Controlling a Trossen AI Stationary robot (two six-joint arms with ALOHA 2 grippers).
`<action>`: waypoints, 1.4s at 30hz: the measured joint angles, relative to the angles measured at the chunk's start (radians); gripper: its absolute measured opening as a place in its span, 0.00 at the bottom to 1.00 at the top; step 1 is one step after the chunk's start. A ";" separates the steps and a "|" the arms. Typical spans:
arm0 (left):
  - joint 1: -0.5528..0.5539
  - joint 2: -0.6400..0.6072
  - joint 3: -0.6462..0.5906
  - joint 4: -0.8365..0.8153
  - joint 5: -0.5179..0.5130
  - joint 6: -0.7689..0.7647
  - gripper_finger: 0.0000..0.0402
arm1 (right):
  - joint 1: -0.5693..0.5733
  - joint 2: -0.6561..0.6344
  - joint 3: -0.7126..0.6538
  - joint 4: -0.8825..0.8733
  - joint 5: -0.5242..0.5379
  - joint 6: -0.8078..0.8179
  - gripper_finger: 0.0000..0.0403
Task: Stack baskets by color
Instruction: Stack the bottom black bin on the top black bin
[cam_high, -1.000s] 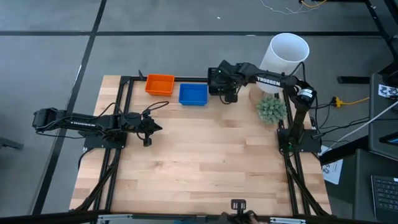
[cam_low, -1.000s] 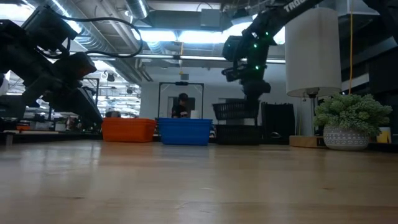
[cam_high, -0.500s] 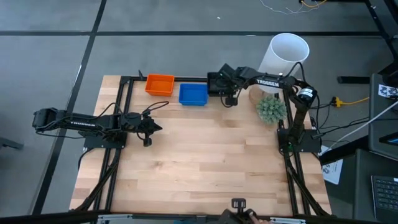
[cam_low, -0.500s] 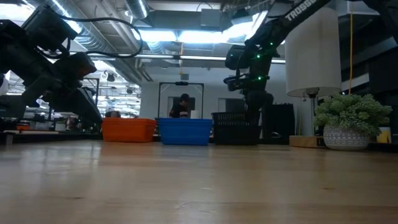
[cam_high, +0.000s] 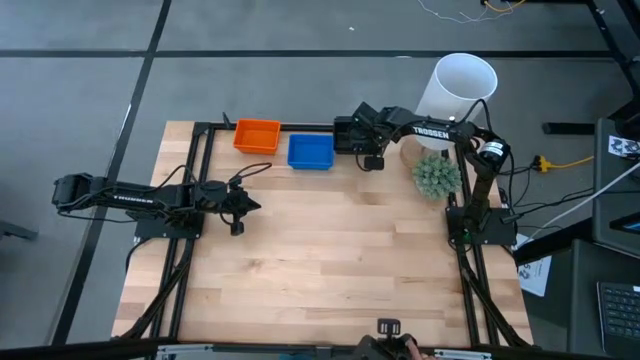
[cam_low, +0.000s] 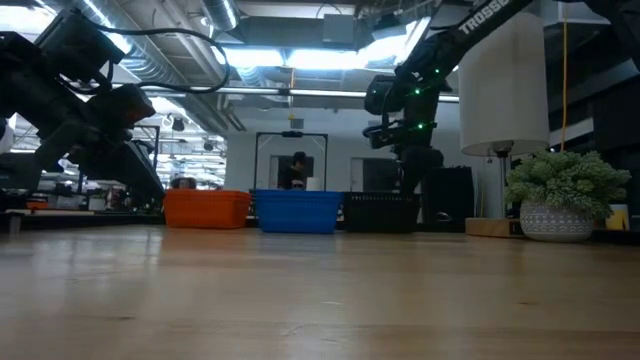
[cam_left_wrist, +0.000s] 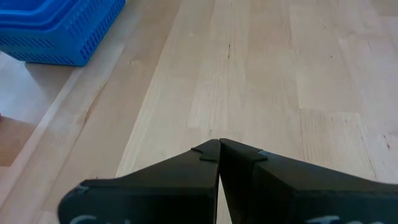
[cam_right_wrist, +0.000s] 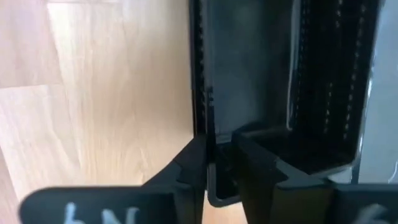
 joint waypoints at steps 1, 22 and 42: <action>0.000 0.000 0.000 0.000 0.000 0.000 0.00 | 0.000 0.000 0.000 -0.001 0.010 0.012 0.20; 0.000 0.000 0.000 -0.001 0.000 -0.018 0.00 | 0.014 -0.042 0.068 0.035 0.049 0.038 0.22; 0.000 0.000 0.000 0.000 0.000 -0.017 0.00 | -0.058 0.081 0.067 0.032 0.151 0.072 0.22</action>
